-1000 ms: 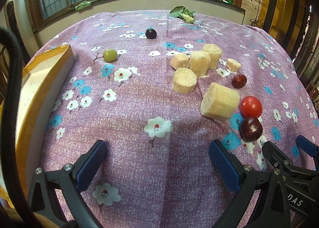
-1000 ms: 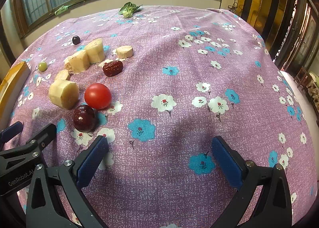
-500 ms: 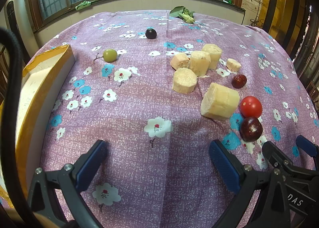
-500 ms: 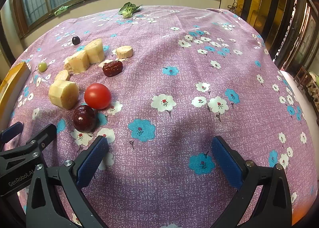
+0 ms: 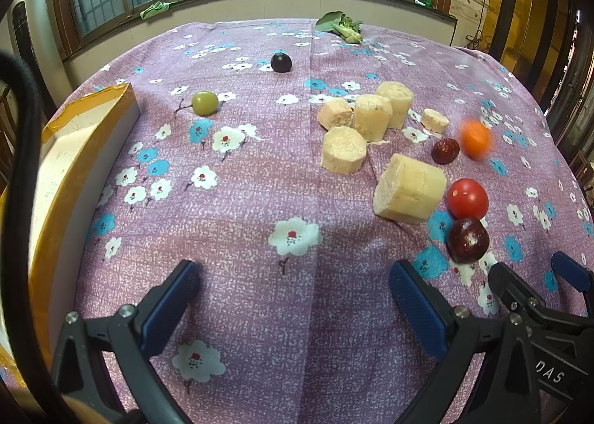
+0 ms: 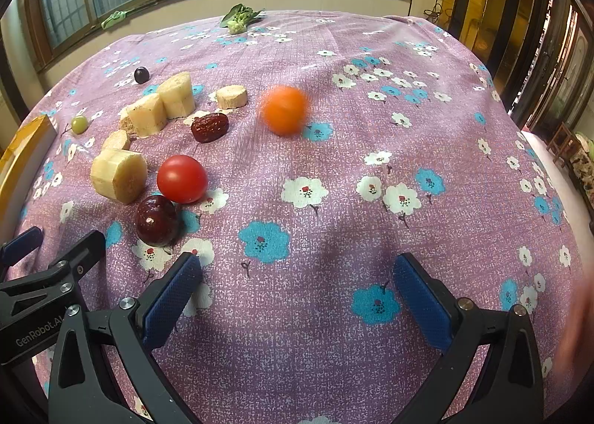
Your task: Organize fruits
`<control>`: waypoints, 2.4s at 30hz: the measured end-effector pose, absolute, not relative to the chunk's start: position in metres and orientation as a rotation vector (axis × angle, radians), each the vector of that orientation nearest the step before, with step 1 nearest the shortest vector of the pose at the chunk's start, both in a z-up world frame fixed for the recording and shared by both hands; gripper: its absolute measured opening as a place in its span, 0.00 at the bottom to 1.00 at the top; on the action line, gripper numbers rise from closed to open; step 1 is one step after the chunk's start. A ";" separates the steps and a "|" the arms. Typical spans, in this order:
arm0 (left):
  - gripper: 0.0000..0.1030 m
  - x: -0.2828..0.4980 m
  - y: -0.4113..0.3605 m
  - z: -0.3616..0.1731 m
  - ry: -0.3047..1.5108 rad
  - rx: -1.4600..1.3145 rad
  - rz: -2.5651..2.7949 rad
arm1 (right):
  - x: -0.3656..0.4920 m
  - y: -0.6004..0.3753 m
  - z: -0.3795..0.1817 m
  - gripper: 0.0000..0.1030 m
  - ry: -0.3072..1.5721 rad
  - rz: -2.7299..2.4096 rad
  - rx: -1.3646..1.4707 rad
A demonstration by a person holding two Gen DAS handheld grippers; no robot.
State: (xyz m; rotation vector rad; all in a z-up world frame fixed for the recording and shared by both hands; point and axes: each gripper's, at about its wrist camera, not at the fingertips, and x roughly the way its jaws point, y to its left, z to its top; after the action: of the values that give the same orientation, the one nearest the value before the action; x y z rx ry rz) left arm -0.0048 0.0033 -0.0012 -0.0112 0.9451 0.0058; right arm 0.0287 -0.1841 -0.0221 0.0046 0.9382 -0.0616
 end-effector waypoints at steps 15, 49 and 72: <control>1.00 -0.005 0.003 -0.001 0.945 -0.011 0.006 | 0.029 -0.184 -0.022 1.00 0.938 -0.062 0.005; 1.00 -0.005 0.031 0.057 0.889 0.055 0.050 | 0.035 -0.138 0.048 1.00 0.963 -0.066 -0.083; 0.99 -0.011 0.069 0.079 0.928 0.003 -0.054 | 0.010 -0.099 0.068 1.00 0.902 -0.156 -0.228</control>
State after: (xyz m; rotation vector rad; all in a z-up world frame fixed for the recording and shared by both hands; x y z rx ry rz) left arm -0.0110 0.0690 0.0795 0.0032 0.9284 -0.0544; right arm 0.0101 -0.0988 0.0681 -0.2283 0.9022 -0.1563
